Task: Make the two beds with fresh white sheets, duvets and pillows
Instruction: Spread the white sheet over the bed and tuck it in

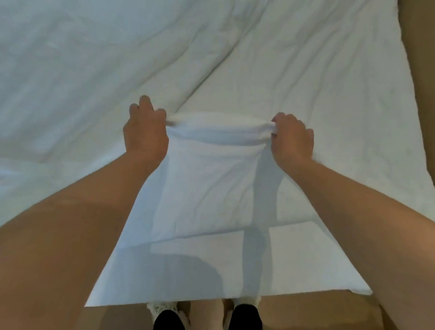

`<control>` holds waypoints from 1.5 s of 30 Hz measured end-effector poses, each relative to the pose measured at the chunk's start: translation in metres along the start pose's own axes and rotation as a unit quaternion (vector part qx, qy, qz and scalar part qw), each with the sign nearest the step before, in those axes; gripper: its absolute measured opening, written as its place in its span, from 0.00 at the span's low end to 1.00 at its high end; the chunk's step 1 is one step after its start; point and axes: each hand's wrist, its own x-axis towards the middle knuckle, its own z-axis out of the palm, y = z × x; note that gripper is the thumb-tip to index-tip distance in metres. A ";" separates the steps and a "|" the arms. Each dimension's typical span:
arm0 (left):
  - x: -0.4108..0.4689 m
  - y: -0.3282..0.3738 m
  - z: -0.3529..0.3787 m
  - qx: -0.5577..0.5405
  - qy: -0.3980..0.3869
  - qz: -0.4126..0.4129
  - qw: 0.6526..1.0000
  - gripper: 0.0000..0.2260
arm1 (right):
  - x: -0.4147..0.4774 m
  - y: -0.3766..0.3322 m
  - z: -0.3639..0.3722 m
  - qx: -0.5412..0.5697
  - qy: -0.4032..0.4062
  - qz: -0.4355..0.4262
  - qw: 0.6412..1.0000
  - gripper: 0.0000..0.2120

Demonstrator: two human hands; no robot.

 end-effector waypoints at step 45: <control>-0.188 0.096 0.095 0.091 -0.345 0.333 0.873 0.37 | -0.240 0.166 0.054 -0.072 -0.281 0.171 0.941 0.40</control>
